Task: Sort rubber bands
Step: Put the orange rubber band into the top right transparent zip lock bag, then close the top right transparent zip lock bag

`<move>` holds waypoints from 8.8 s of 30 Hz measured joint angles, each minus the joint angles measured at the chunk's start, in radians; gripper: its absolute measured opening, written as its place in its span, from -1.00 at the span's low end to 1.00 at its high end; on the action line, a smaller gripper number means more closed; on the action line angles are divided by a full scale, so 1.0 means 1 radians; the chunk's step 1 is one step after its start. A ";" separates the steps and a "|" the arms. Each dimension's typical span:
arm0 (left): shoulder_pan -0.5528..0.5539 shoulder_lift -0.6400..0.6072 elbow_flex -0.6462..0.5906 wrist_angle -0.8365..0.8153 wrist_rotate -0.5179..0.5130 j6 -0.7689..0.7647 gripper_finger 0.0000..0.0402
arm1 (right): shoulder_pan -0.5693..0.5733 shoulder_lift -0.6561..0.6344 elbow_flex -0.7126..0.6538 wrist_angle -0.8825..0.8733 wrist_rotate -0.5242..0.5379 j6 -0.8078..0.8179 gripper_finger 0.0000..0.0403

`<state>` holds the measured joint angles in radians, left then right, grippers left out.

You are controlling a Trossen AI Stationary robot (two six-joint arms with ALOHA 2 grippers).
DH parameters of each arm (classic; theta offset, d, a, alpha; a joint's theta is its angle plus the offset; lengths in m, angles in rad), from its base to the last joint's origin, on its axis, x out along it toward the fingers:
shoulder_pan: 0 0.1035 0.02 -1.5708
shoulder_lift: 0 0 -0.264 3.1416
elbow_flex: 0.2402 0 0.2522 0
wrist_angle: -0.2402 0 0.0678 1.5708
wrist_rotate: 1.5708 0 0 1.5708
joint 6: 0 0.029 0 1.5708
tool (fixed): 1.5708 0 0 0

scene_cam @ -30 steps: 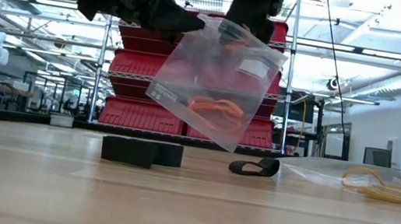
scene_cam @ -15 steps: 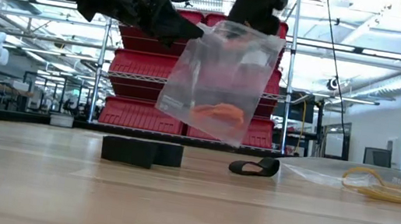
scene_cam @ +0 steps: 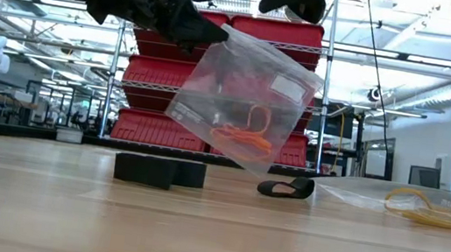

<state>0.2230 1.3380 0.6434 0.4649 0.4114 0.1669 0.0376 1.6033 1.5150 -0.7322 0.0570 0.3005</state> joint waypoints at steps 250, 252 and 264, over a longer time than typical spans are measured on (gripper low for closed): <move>0.095 0.185 0.149 -0.056 0.109 -0.087 -0.99 | 0.028 -0.012 -0.246 -0.097 0.107 0.111 -0.95; 0.100 0.185 0.149 -0.055 0.105 -0.087 -0.99 | 0.035 -0.012 -0.247 -0.136 0.094 0.129 -0.95; 0.106 0.184 0.149 -0.053 0.126 -0.108 -0.99 | 0.071 -0.012 -0.249 -0.224 0.100 0.185 -0.96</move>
<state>0.3290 1.5223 0.7921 0.4120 0.5373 0.0589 0.1085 1.5917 1.2663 -0.9558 0.1570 0.4859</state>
